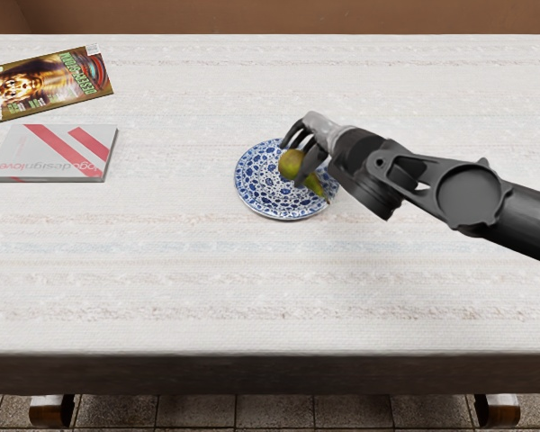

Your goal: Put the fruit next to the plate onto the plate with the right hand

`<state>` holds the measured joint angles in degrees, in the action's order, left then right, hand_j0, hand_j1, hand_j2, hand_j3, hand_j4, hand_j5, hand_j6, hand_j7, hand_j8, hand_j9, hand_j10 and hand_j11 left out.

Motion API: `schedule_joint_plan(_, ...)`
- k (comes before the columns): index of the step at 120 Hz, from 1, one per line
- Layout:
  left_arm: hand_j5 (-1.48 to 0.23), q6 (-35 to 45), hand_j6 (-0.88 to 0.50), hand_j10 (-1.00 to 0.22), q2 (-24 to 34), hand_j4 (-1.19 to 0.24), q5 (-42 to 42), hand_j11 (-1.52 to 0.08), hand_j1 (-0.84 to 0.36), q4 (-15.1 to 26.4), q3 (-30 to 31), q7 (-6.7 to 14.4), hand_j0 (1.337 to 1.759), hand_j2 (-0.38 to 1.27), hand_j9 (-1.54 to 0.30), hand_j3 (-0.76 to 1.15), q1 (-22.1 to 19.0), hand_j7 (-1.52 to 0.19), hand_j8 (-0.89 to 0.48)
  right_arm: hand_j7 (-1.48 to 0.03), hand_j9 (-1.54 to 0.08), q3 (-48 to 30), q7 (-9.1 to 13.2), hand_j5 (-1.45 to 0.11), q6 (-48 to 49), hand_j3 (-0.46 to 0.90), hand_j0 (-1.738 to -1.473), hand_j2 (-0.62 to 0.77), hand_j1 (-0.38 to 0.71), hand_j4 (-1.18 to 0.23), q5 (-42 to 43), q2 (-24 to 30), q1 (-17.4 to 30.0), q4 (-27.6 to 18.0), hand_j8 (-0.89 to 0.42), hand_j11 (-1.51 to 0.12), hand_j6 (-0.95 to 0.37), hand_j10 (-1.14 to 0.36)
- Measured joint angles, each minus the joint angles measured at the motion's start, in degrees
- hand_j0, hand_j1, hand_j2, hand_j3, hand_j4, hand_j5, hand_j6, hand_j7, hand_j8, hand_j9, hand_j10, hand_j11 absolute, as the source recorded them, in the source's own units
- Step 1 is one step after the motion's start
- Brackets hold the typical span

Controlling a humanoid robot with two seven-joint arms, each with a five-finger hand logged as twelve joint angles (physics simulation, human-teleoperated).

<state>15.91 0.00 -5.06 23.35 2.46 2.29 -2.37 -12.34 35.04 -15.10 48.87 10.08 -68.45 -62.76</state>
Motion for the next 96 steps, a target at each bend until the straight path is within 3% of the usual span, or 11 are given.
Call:
schedule_joint_plan(12, 0.00, 0.00, 0.00, 0.00, 0.00, 0.00, -0.01, 0.00, 0.35, -0.01, 0.00, 0.00, 1.658, 0.00, 0.00, 0.00, 0.00, 0.00, 0.00, -0.79, -0.81, -0.02, 0.00, -0.82, -0.14, 0.00, -1.658, 0.35, 0.27, -0.58, 0.14, -0.65, -0.11, 0.06, -0.43, -0.81, -0.44, -0.59)
schedule_joint_plan(30, 0.00, 0.00, 0.00, 0.00, 0.00, 0.00, 0.00, 0.00, 0.35, -0.01, 0.00, 0.00, 1.658, 0.00, 0.00, 0.00, 0.00, 0.00, 0.00, -0.39, -0.40, -0.11, -0.03, -0.41, -2.14, 0.00, -1.658, 0.17, -0.04, -0.29, 0.55, -1.02, -0.16, 0.27, -0.22, -0.40, -0.22, -0.29)
schedule_joint_plan(50, 0.00, 0.00, 0.00, 0.00, 0.00, 0.00, -0.01, 0.00, 0.35, -0.02, 0.00, 0.00, 1.658, 0.00, 0.00, 0.00, 0.00, 0.00, 0.00, -0.17, -0.18, -4.93, -0.04, -0.18, 1.23, 0.00, -1.658, 0.07, -0.21, -0.13, -0.80, -0.13, -0.03, 0.32, -0.10, -0.18, -0.10, -0.13)
schedule_joint_plan(78, 0.00, 0.00, 0.00, 0.00, 0.00, 0.00, 0.01, 0.00, 0.35, 0.00, 0.00, 0.00, 1.658, 0.00, 0.00, 0.00, 0.00, 0.00, 0.00, -0.06, -0.06, -16.52, -0.04, -0.06, 27.65, 0.00, -1.658, 0.02, -0.31, -0.04, -13.37, 6.05, 1.71, 0.09, -0.03, -0.06, -0.03, -0.04)
schedule_joint_plan(96, 0.00, 0.00, 0.00, 0.00, 0.00, 0.00, 0.02, 0.00, 0.35, 0.00, 0.00, 0.00, 1.658, 0.00, 0.00, 0.00, 0.00, 0.00, 0.00, -0.03, -0.03, -25.83, -0.04, -0.03, 44.54, 0.00, -1.658, 0.01, -0.33, -0.02, -22.63, 12.08, 5.99, 0.05, -0.02, -0.03, -0.02, -0.02)
